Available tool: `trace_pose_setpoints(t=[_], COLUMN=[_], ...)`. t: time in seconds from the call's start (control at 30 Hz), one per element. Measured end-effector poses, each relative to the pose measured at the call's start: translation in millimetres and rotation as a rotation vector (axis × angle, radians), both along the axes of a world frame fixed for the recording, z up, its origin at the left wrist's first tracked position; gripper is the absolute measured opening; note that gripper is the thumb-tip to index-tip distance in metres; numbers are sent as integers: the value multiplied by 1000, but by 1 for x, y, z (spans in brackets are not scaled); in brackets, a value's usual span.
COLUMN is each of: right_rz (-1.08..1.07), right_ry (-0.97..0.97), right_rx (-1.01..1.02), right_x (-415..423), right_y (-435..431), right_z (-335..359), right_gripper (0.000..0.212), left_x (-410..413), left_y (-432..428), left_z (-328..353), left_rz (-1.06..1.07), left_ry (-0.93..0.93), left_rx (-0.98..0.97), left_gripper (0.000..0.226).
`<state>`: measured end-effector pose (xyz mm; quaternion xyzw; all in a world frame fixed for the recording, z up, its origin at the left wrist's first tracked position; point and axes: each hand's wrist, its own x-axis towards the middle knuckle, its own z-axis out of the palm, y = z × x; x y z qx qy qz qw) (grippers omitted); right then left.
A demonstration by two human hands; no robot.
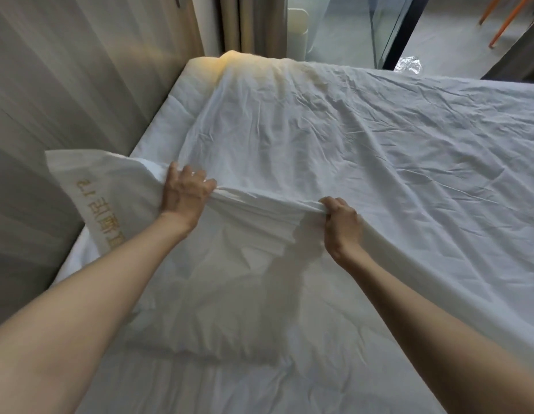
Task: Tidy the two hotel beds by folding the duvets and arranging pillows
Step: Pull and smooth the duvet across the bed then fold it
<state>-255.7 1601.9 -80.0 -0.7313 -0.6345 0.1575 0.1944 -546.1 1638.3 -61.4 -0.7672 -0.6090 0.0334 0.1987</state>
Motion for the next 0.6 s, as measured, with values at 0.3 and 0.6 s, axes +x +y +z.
trace_pose_setpoints(t=[0.3,0.6], right_rz=[315,167], right_ry=[16,-5], right_rx=[-416,-360], right_x=[-39,-67], right_y=[5,45], right_z=[-108,-118], right_gripper=[87,76], left_x=[-9,-81], left_y=[-35,-77], left_z=[-126,-165], left_rz=[258,865], left_ry=[-527,-847], left_rx=[-155,-475], left_gripper=[69,98])
